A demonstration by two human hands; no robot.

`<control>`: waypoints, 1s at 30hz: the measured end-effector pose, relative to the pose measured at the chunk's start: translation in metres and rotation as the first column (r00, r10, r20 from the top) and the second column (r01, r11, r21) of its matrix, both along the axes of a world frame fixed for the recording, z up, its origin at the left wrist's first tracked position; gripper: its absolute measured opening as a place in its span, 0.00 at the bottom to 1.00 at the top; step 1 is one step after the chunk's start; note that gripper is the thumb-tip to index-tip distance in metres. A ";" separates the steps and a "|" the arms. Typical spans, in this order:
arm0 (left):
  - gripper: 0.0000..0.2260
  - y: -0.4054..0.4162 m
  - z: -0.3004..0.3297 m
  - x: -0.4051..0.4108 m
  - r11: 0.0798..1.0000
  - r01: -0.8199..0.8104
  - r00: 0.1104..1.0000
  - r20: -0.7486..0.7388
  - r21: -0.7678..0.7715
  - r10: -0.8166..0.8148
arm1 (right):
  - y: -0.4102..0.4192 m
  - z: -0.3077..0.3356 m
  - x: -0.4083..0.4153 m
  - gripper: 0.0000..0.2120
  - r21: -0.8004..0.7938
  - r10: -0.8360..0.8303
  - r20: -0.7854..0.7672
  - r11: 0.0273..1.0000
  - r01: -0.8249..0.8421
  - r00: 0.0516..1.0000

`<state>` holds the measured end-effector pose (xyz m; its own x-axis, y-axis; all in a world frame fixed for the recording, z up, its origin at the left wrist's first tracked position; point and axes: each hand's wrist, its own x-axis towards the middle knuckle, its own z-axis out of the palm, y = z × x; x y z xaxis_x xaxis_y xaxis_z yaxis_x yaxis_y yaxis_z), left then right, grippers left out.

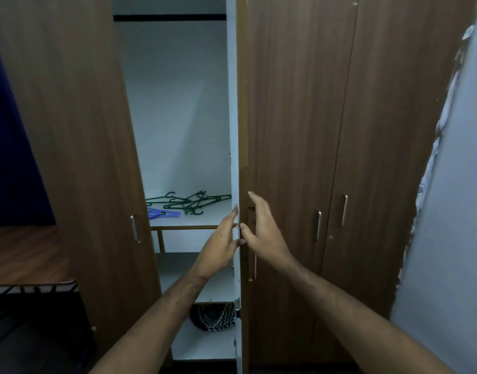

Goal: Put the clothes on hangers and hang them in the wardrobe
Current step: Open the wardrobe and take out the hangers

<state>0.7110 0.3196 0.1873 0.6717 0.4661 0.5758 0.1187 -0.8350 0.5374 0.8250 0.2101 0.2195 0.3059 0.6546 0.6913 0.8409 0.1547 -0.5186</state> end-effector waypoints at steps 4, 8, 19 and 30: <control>0.33 0.022 -0.002 -0.026 0.992 0.003 0.999 -0.039 0.130 0.002 | 0.012 0.009 -0.029 0.36 0.254 -0.192 0.379 0.962 0.098 0.905; 0.29 0.066 -0.002 -0.066 0.991 -0.099 0.994 0.063 0.086 0.094 | 0.051 0.005 -0.058 0.37 0.089 -0.052 0.642 0.996 -0.007 0.765; 0.33 0.221 0.007 -0.211 0.829 -0.470 0.851 -0.096 0.303 0.517 | 0.244 -0.020 -0.136 0.36 -0.168 0.025 0.489 0.984 0.066 0.872; 0.39 0.349 -0.013 -0.261 0.589 -0.503 0.655 -0.165 0.632 0.737 | 0.389 -0.037 -0.160 0.36 -0.254 0.064 0.283 0.967 0.010 0.957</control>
<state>0.4496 0.6687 0.1747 0.5299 0.5789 0.6197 0.8007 -0.5823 -0.1407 0.6654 0.5990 0.1822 0.0992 0.8225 0.5601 0.9567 0.0759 -0.2809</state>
